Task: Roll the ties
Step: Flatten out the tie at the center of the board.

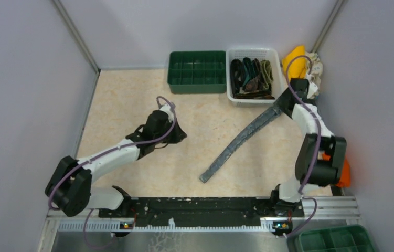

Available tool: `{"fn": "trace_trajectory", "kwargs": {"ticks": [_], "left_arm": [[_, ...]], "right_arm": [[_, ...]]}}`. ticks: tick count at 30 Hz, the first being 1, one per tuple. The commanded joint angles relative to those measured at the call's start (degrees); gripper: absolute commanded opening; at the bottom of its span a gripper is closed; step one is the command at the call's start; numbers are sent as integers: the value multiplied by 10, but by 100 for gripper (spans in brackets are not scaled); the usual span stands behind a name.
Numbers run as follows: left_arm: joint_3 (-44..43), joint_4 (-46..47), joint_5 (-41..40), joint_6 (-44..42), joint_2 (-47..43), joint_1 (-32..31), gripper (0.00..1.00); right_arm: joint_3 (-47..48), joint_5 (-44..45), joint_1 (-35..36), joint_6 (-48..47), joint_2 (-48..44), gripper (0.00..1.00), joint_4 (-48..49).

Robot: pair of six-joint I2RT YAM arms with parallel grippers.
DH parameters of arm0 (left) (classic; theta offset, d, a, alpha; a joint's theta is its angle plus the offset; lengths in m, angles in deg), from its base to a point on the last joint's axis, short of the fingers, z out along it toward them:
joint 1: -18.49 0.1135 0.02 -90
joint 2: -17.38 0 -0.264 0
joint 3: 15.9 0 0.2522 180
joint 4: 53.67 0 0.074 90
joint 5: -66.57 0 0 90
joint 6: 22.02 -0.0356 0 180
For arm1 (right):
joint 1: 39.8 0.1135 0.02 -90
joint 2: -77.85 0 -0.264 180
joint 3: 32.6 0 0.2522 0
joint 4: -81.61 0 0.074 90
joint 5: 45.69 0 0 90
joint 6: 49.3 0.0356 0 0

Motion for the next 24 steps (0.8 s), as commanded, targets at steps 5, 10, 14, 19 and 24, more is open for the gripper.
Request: {"fn": "trace_trajectory", "kwargs": {"ticks": [5, 10, 14, 19, 24], "left_arm": [[-11, -26, -12, 32, -106, 88, 0], [36, 44, 100, 108, -118, 180, 0], [52, 82, 174, 148, -86, 246, 0], [68, 13, 91, 150, -92, 268, 0], [131, 30, 53, 184, -145, 327, 0]], "right_arm": [[-88, 82, 193, -99, -281, 58, -30], [-99, 136, 402, -120, -296, 56, -94], [-125, 147, 538, -120, -281, 54, -99], [-138, 157, 688, -105, -246, 54, -104], [-141, 132, 783, -82, -218, 56, -90]]}}
